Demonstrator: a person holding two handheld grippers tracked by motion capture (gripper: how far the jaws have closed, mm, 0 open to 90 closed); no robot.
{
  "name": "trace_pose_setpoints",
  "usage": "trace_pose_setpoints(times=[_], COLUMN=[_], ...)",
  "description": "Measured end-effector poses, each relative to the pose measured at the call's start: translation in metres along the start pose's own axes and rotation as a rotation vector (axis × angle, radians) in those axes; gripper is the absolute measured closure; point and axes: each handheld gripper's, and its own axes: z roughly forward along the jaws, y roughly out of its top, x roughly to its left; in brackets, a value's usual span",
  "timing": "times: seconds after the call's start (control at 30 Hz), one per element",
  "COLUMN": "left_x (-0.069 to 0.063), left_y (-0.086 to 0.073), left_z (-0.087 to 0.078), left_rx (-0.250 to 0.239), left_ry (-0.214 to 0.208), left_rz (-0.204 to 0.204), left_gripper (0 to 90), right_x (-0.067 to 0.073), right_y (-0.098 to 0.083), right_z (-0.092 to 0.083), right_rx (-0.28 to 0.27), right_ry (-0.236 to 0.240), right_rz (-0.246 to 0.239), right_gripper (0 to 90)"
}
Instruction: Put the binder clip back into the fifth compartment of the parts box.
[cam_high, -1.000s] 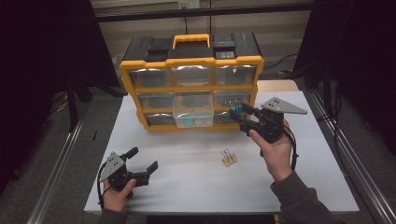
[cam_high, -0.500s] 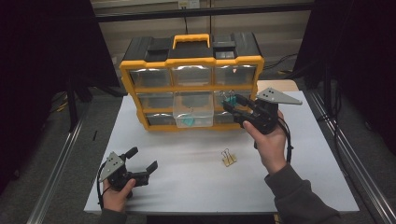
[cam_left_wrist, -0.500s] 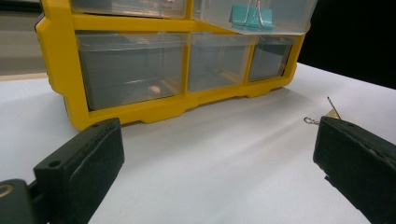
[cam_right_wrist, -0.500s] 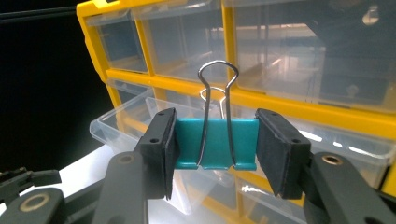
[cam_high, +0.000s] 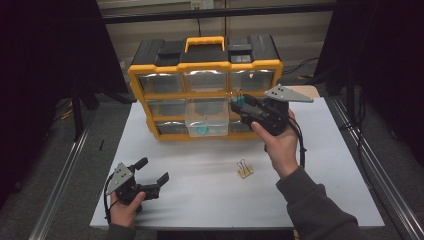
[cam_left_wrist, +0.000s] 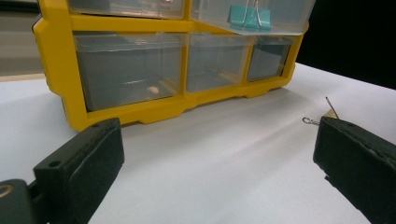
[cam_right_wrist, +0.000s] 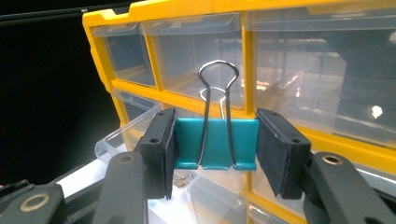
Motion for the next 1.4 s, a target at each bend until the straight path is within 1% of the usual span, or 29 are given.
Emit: trace_pose_setpoints(times=[0.13, 0.17, 0.2, 0.23, 0.33, 0.37, 0.43, 0.6, 0.63, 0.67, 0.8, 0.83, 0.87, 0.93, 0.97, 1.0, 1.07, 1.13, 1.2, 1.23, 1.3, 1.33, 1.4], left_x=[0.001, 0.001, 0.001, 0.001, 0.001, 0.001, 0.002, 0.002, 0.002, 0.001, 0.001, 0.001, 0.002, 0.001, 0.001, 0.002, 0.002, 0.001, 0.001, 0.002, 0.001, 0.001, 0.001], left_y=[0.000, 0.000, 0.000, 0.000, 0.000, 0.000, 0.000, 0.000, 0.000, 0.000, 0.000, 0.000, 0.000, 0.000, 0.000, 0.000, 0.000, 0.000, 0.000, 0.000, 0.000, 0.000, 0.000], left_z=[0.000, -0.001, 0.000, 0.000, 0.000, -0.001, -0.001, -0.001, -0.001, -0.001, 0.000, 0.000, -0.001, -0.001, -0.001, -0.001, -0.001, -0.001, -0.001, -0.001, -0.001, -0.001, -0.001], left_rx=[-0.003, -0.001, -0.003, -0.004, -0.004, -0.002, -0.004, -0.003, 0.003, -0.002, 0.000, -0.001, 0.001, 0.000, 0.000, 0.005, 0.004, 0.003, -0.005, 0.000, -0.004, -0.003, -0.003], left_ry=[-0.005, -0.002, -0.004, -0.006, -0.007, -0.004, -0.001, -0.001, -0.011, 0.006, 0.003, 0.001, 0.002, 0.004, 0.004, -0.007, -0.006, -0.007, -0.007, -0.003, -0.006, -0.004, -0.004], left_rz=[0.000, 0.008, 0.008, 0.000, 0.000, 0.009, 0.012, 0.011, 0.017, 0.010, 0.008, 0.008, 0.014, 0.009, 0.009, 0.017, 0.018, 0.010, 0.001, 0.017, 0.005, 0.004, 0.003], left_gripper=[1.9, 1.9, 1.9, 1.9, 1.9, 1.9, 1.9, 1.9, 1.9, 1.9, 1.9, 1.9, 1.9, 1.9, 1.9, 1.9, 1.9, 1.9, 1.9, 1.9, 1.9, 1.9, 1.9], right_x=[0.004, 0.005, 0.006, 0.007, 0.011, 0.012, 0.014, 0.016, 0.017, 0.017, 0.019, 0.019, 0.019, 0.019, 0.019, 0.019, 0.019, 0.019, 0.017, 0.016, 0.014, 0.012, 0.009], right_y=[0.001, 0.002, 0.002, 0.002, 0.002, 0.002, 0.001, -0.002, -0.003, -0.004, -0.006, -0.006, -0.007, -0.009, -0.009, -0.009, -0.009, -0.010, -0.013, -0.015, -0.018, -0.021, -0.025], right_z=[0.007, 0.008, 0.010, 0.012, 0.018, 0.019, 0.023, 0.031, 0.032, 0.033, 0.038, 0.039, 0.040, 0.041, 0.041, 0.040, 0.039, 0.036, 0.033, 0.031, 0.026, 0.024, 0.017], right_rx=[0.004, 0.005, 0.005, 0.010, 0.015, 0.017, 0.026, 0.037, 0.039, 0.041, 0.050, 0.057, 0.063, 0.062, 0.065, 0.064, 0.061, 0.059, 0.062, 0.065, 0.074, 0.079, 0.071], right_ry=[0.008, 0.009, 0.014, 0.017, 0.026, 0.029, 0.031, 0.037, 0.042, 0.039, 0.046, 0.055, 0.055, 0.050, 0.053, 0.051, 0.055, 0.044, 0.045, 0.042, 0.041, 0.039, 0.036], right_rz=[-0.012, -0.015, -0.013, -0.017, -0.021, -0.024, -0.027, -0.034, -0.035, -0.039, -0.041, -0.040, -0.039, -0.040, -0.031, -0.029, -0.035, -0.034, -0.027, -0.025, -0.013, -0.013, -0.009], right_gripper=[50.3, 50.3, 50.2, 50.3, 50.2, 50.2, 50.2, 50.2, 50.3, 50.3, 50.2, 50.0, 49.1, 39.0, 36.8, 35.4, 33.3, 27.1, 24.0, 21.7, 16.3, 15.7, 14.3])
